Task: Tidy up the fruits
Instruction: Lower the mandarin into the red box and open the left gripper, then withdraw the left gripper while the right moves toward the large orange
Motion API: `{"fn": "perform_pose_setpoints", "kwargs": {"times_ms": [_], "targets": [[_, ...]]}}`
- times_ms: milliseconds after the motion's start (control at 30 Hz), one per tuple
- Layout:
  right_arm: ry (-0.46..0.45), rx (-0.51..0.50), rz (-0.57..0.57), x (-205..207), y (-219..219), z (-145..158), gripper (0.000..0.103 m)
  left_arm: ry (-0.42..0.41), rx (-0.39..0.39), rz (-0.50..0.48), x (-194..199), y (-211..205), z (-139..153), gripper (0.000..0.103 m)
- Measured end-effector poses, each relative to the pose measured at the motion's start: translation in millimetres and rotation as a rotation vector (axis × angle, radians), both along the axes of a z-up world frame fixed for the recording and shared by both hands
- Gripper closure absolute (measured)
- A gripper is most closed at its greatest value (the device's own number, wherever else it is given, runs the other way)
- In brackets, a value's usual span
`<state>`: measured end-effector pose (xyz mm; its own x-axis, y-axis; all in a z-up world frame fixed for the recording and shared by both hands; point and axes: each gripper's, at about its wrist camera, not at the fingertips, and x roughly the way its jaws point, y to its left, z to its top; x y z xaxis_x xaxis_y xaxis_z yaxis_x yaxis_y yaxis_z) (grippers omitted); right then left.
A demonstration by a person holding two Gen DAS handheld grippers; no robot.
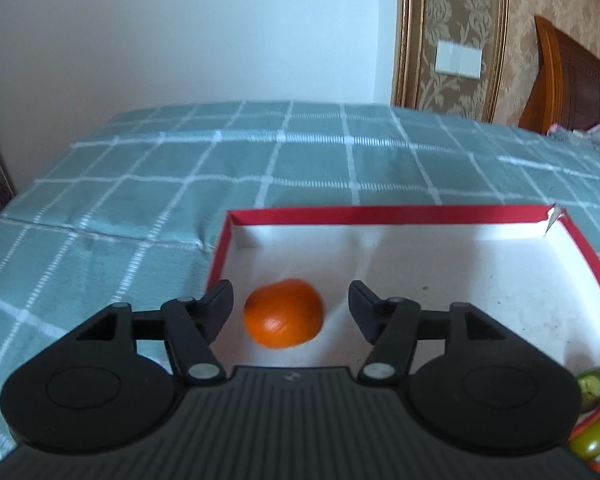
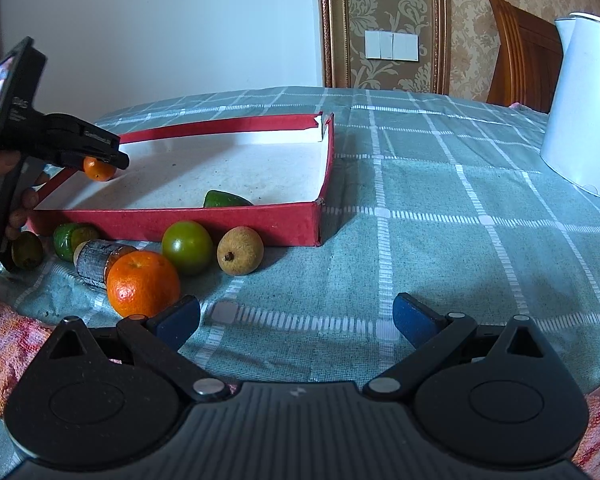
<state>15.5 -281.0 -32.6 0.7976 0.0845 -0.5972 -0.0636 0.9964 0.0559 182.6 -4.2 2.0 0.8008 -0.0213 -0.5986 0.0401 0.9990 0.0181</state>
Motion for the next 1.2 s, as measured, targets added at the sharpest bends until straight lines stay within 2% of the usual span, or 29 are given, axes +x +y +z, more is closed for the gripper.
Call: {"fn": "perform_pose_setpoints", "kwargs": {"times_ms": [167,300,400,567,733,967,1067,1200], "targets": [[0.0,0.0,0.0,0.2,0.2,0.0,0.0,-0.053,-0.059,-0.026,-37.0,5.9,18.3,0.036],[0.001,-0.003,0.0,0.2,0.1,-0.4,0.0,-0.11,-0.033,-0.1,-86.3,-2.9,23.8,0.033],[0.001,-0.004,-0.001,0.4,0.3,-0.6,0.0,-0.145,-0.03,-0.153,-126.1,-6.6,21.1,0.025],[0.002,-0.011,-0.001,0.9,0.9,-0.8,0.0,-0.148,-0.047,-0.189,-170.5,-1.8,5.6,0.023],[0.003,-0.014,-0.002,1.5,2.0,-1.0,0.0,-0.116,-0.025,-0.169,-182.8,6.1,-14.2,0.023],[0.007,-0.033,-0.002,2.4,5.5,-1.6,0.0,-0.092,-0.056,-0.16,-187.7,16.8,-29.4,0.021],[0.011,-0.05,-0.002,2.5,7.7,-2.1,0.0,-0.083,-0.04,-0.165,-188.1,16.3,-35.2,0.021],[-0.004,-0.015,0.007,-0.3,5.7,-1.0,0.0,-0.086,-0.031,-0.156,-188.4,19.2,-39.2,0.02]]}}
